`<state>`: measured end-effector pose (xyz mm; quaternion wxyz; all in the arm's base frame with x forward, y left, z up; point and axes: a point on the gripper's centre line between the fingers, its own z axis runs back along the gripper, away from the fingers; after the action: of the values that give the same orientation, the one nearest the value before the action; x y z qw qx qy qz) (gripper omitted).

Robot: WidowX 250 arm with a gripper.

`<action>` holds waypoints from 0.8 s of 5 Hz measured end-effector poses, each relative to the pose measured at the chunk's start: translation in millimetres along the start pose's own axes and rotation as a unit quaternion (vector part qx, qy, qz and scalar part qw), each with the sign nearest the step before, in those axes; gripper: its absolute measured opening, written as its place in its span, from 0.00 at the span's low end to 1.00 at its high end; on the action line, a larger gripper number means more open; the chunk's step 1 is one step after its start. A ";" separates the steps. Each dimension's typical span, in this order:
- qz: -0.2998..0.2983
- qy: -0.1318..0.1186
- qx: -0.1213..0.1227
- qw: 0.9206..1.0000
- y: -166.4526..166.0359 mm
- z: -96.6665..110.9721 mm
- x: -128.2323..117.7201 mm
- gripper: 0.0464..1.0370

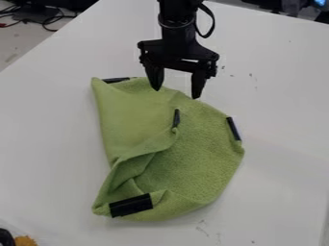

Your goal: Unfold the cloth from top right to left bottom

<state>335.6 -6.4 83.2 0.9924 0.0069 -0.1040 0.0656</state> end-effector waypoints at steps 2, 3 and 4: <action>0.002 0.023 0.003 1.000 0.5 -24.3 -9.5 0.96; -0.003 0.023 -0.014 1.000 -5.0 -39.9 -9.5 0.96; -0.004 0.027 -0.021 0.999 -5.0 -49.2 -11.1 0.96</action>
<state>335.6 -11.4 32.8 0.9950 -0.0153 -0.0787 0.0593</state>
